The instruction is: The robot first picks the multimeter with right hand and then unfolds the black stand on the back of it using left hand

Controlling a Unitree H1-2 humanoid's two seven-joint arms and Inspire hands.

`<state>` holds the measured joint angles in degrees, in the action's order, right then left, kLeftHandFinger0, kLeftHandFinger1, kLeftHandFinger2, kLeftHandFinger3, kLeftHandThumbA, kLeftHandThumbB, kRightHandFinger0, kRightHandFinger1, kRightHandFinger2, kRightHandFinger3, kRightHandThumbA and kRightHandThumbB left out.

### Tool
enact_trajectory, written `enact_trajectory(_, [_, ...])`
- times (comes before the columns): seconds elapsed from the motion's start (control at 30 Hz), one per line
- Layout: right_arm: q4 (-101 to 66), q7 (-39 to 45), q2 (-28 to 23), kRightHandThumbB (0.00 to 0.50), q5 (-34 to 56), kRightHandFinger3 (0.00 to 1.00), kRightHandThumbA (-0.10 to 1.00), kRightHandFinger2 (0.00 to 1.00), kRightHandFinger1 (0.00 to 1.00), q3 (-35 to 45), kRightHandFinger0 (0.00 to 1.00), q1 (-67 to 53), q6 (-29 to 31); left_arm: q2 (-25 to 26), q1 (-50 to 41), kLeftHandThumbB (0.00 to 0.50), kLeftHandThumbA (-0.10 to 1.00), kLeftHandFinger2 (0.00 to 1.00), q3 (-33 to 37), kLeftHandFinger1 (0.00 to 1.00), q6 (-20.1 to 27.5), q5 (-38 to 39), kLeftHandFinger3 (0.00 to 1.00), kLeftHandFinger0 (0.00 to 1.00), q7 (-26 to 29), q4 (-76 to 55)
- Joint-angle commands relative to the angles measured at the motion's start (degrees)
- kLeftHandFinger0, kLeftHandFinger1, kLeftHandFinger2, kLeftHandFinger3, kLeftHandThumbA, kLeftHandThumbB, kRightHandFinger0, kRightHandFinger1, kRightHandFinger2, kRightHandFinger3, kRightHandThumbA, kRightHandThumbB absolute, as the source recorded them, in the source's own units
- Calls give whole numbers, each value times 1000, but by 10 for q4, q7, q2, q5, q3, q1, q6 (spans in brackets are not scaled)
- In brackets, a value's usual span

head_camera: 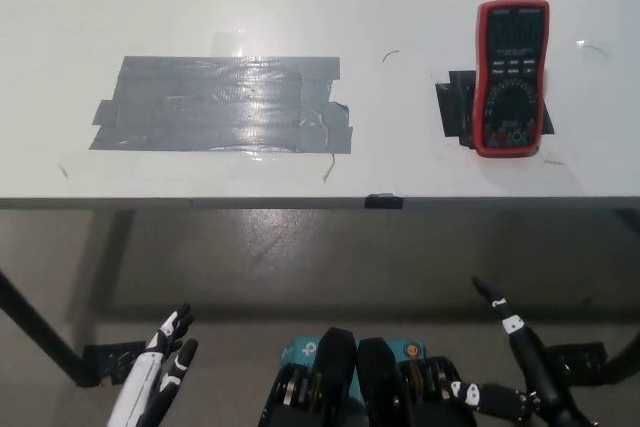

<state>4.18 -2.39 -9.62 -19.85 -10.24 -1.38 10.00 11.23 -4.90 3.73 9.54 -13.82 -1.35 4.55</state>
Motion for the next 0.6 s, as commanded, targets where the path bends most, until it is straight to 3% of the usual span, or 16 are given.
enact_trajectory(0.0, [-67, -109, 34, 303, -94, 1000, 864, 1000, 1000, 20, 1000, -5, 52, -1, -1, 156, 1000, 1000, -1, 1000, 22, -2, 1000, 1000, 9, -13])
enact_trajectory(0.1, [-127, -183, 62, 379, -169, 1000, 847, 1000, 1000, 41, 1000, 2, 60, -4, -7, 148, 1000, 1000, -1, 1000, 22, 0, 1000, 1000, 9, -15])
enact_trajectory(0.2, [-206, -180, 82, 422, -193, 1000, 831, 1000, 1000, 56, 1000, 9, 40, -3, -28, 158, 1000, 1000, -1, 1000, 20, 2, 1000, 1000, 8, -23])
enact_trajectory(0.37, [-311, -131, 103, 427, -222, 1000, 794, 1000, 1000, 83, 1000, 85, -33, -5, -33, 140, 1000, 1000, -3, 1000, 25, -3, 1000, 1000, 13, -21])
enact_trajectory(0.57, [-305, -119, 129, 460, -282, 1000, 828, 1000, 1000, 114, 1000, 242, -120, -5, -34, 132, 1000, 1000, -7, 1000, 19, -2, 1000, 1000, 12, -32])
